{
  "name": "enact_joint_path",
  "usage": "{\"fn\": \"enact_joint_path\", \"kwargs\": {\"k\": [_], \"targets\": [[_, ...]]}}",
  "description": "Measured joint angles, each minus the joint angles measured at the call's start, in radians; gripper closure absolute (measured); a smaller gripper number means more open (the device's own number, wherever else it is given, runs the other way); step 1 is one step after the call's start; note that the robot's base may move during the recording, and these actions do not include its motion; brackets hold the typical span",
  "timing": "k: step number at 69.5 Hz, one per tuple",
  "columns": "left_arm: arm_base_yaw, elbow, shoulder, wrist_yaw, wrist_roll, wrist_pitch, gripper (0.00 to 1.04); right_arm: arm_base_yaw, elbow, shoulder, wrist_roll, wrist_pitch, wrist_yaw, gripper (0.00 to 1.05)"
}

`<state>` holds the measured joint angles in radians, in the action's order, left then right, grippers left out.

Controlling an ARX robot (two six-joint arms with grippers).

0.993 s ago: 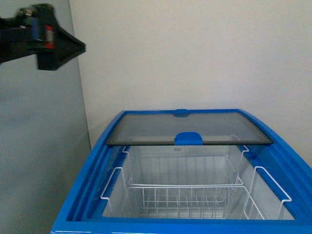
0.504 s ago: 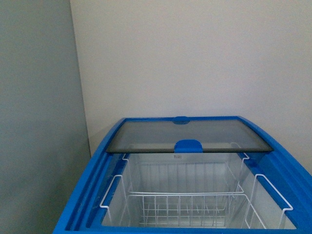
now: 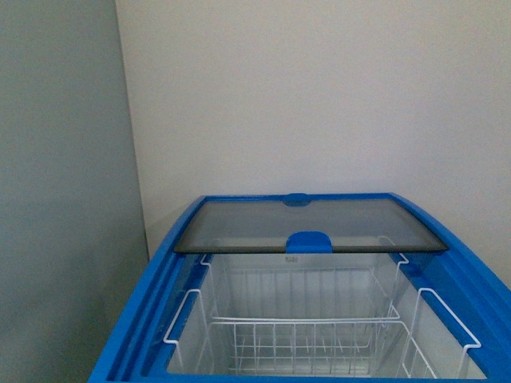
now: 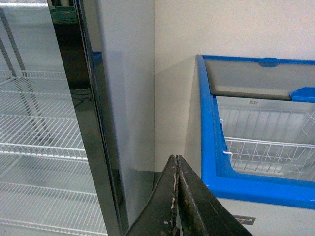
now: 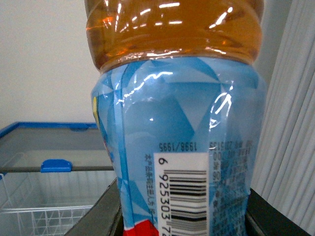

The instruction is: Put drink in fridge

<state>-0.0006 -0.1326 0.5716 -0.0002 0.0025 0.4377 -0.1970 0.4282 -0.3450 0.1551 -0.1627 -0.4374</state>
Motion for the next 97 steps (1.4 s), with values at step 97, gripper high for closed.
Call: {"fn": "enact_joint_path", "kwargs": {"k": [97], "targets": [[0.000, 0.119, -0.562, 0.000, 0.000, -0.433, 1.02, 0.276, 0.766, -1.281, 1.061, 0.282, 0.768, 0.66]]}}
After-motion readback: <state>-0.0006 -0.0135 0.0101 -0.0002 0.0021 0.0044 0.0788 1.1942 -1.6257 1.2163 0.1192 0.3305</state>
